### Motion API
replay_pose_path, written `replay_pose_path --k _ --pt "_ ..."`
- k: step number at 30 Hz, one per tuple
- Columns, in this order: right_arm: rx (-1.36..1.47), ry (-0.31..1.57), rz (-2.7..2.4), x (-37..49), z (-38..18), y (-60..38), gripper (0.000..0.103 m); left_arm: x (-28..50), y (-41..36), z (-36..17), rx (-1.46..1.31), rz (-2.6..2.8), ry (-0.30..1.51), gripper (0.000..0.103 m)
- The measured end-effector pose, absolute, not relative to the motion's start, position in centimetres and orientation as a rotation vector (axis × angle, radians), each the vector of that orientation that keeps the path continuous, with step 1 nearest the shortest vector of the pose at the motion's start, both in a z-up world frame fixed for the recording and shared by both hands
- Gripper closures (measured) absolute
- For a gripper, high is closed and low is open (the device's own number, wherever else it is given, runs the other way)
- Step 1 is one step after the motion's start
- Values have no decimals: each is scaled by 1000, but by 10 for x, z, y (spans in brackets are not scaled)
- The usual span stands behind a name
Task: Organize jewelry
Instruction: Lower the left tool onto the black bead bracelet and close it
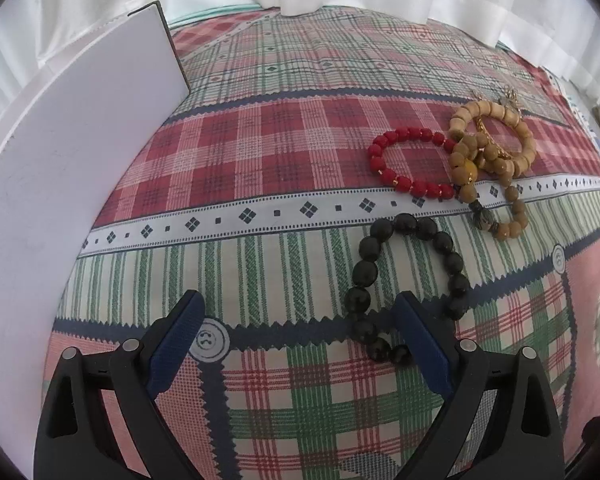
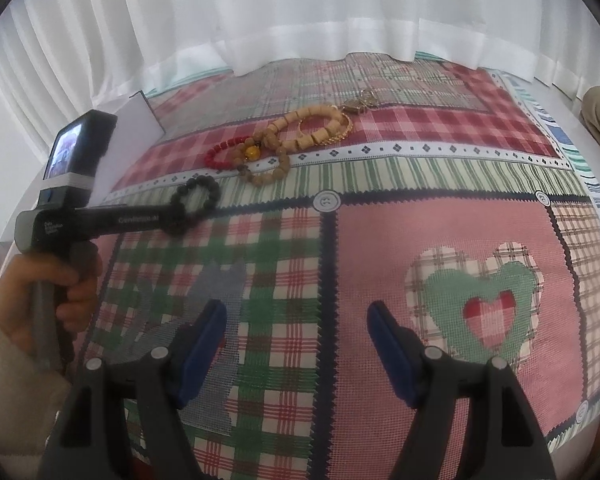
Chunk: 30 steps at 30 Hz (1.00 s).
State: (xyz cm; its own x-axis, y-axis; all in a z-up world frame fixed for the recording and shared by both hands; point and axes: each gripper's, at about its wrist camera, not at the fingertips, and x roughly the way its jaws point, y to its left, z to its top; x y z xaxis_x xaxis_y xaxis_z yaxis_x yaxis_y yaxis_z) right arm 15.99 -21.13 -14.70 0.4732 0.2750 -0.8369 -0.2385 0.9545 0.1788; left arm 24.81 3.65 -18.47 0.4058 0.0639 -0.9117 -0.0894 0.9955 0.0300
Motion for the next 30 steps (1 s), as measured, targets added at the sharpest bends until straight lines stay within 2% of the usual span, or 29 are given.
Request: replay_pose_path --k 11,13,15,17,18,20,25,29,30 --pt "34 1040 323 159 -149 -207 29 255 40 -186 -24 101 1160 6" --pt "34 1040 321 159 -149 -207 29 254 40 -186 -26 100 1161 9" --pt "34 1039 321 159 -149 -207 29 252 39 -184 -40 82 1157 21" --pt "31 1037 321 160 -149 -206 29 250 33 -180 -32 61 1155 47" --pt "30 1035 322 160 -148 -206 29 249 29 -179 -22 50 1153 56" --pt "32 1023 332 167 -142 -209 29 248 22 -176 -10 16 1154 92" --pt "45 978 333 209 -124 -220 29 245 32 -173 -103 -46 1153 92" --pt "68 1039 316 268 -125 -211 29 240 48 -164 -226 -100 1137 92" --pt "98 1064 345 279 -128 -205 32 238 53 -160 -262 -116 1129 92"
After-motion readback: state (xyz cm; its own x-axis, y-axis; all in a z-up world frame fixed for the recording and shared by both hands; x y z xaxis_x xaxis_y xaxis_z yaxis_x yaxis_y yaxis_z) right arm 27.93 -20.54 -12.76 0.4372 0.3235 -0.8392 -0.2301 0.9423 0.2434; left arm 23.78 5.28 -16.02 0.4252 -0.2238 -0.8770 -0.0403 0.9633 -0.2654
